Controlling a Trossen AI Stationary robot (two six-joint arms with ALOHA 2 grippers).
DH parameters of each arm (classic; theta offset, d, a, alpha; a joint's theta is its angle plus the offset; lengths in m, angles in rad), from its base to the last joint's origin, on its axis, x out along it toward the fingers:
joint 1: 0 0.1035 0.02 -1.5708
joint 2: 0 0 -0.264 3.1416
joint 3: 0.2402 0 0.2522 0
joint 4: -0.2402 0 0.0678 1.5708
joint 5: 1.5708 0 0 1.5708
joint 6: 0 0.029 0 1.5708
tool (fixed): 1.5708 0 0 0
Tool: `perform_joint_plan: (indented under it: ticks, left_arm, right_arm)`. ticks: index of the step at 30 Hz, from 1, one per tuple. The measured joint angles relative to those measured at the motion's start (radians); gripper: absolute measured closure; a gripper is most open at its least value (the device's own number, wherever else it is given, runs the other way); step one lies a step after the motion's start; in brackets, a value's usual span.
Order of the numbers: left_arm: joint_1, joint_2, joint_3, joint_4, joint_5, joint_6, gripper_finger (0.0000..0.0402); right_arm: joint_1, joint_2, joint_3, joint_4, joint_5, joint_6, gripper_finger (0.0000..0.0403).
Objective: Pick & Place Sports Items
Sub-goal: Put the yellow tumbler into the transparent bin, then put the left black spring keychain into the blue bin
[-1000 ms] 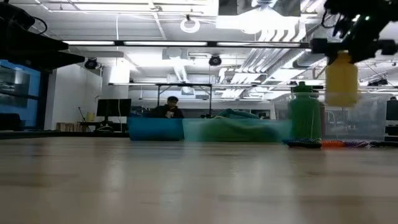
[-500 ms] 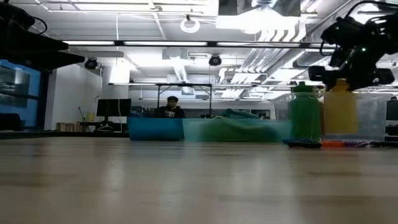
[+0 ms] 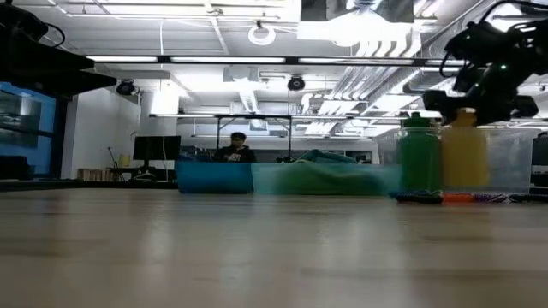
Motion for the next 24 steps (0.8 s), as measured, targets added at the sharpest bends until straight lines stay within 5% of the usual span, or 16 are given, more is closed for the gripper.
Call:
perform_joint_plan:
  ticks: [13, 24]
  left_arm:
    - [0.000, 0.000, 0.000, 0.000, 0.000, 0.000, 0.0034]
    - [0.000, 0.000, 0.000, 0.013, 0.000, 0.000, 0.0034]
  right_arm:
    - [0.000, -0.111, 0.000, 0.009, -0.057, -0.138, 0.0057]
    - [0.079, -0.288, 0.000, 0.108, -0.142, -0.332, 0.0047]
